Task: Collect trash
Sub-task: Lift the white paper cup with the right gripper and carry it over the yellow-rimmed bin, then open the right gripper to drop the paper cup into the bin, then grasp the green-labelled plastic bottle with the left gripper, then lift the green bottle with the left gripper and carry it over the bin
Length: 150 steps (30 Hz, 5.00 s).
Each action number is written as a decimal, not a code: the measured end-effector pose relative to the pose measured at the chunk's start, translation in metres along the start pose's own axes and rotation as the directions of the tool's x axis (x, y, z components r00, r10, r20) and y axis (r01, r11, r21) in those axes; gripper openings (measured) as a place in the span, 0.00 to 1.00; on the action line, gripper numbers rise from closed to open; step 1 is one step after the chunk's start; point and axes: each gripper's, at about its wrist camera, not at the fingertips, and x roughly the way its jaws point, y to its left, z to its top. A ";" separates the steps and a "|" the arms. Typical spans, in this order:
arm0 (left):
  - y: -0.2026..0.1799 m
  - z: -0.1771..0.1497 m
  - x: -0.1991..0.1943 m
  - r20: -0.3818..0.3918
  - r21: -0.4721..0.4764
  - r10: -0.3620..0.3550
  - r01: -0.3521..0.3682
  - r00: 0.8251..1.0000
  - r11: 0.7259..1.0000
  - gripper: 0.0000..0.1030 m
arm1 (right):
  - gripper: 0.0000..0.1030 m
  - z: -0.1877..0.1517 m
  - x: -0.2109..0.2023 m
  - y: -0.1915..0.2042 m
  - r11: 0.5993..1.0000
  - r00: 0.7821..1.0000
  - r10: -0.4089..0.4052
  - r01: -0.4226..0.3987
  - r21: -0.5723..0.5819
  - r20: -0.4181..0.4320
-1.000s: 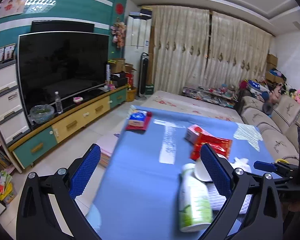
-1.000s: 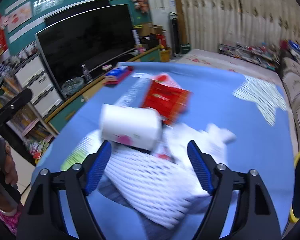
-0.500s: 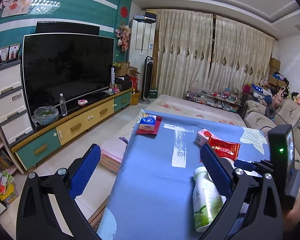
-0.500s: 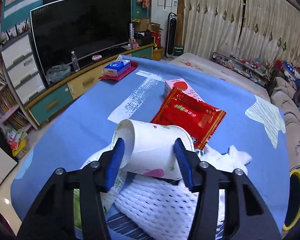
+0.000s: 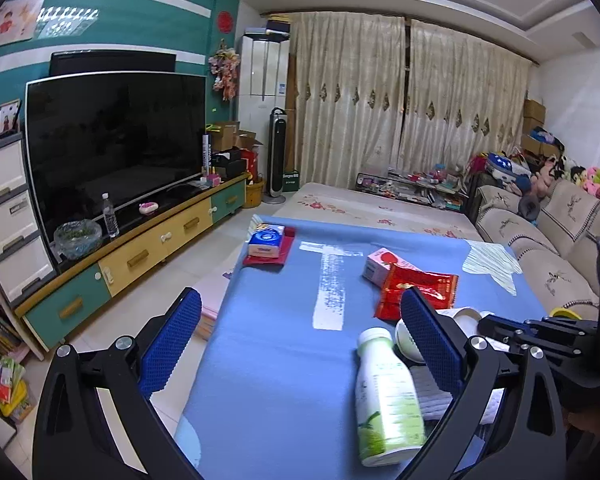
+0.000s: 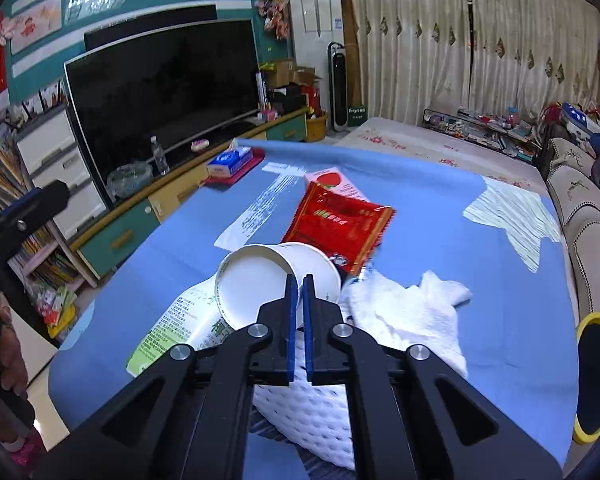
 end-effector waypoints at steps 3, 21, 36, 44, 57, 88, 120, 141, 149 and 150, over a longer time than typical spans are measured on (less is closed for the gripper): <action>-0.011 0.003 -0.001 -0.001 0.013 -0.014 0.014 1.000 1.000 0.95 | 0.03 0.001 -0.011 -0.008 1.000 1.000 -0.006 0.005 0.016 0.029; -0.088 0.005 -0.001 -0.013 0.096 -0.102 0.103 0.995 0.990 0.95 | 0.02 -0.011 -0.080 -0.089 0.984 0.984 -0.116 0.096 0.147 0.133; -0.145 0.003 0.004 -0.039 0.170 -0.125 0.130 0.991 0.977 0.95 | 0.02 -0.063 -0.128 -0.243 0.874 0.932 -0.351 0.293 0.388 0.088; -0.170 -0.001 0.019 -0.074 0.189 -0.134 0.145 0.988 0.971 0.95 | 0.02 -0.114 -0.125 -0.337 0.741 0.887 -0.459 0.411 0.531 -0.045; -0.200 -0.006 0.039 -0.119 0.232 -0.139 0.164 0.983 0.959 0.95 | 0.02 -0.153 -0.095 -0.392 0.656 0.860 -0.482 0.481 0.582 -0.168; -0.146 -0.019 0.026 -0.129 0.189 -0.052 0.076 0.990 0.979 0.95 | 0.32 -0.138 -0.107 -0.328 0.697 0.884 -0.455 0.430 0.573 -0.109; -0.083 -0.087 0.082 -0.392 0.136 0.091 -0.040 0.916 0.990 0.82 | 0.32 -0.129 -0.083 -0.305 0.748 0.907 -0.404 0.402 0.528 -0.119; -0.066 -0.072 0.073 -0.320 0.082 0.043 -0.018 0.946 0.996 0.50 | 0.32 -0.126 -0.076 -0.297 0.765 0.916 -0.383 0.387 0.514 -0.120; -0.061 -0.054 0.054 -0.271 0.117 0.045 -0.014 0.962 0.993 0.50 | 0.32 -0.126 -0.076 -0.297 0.768 0.917 -0.380 0.385 0.512 -0.120; -0.062 -0.052 0.051 -0.261 0.122 0.044 -0.013 0.964 0.992 0.50 | 0.32 -0.126 -0.076 -0.297 0.768 0.918 -0.379 0.384 0.512 -0.119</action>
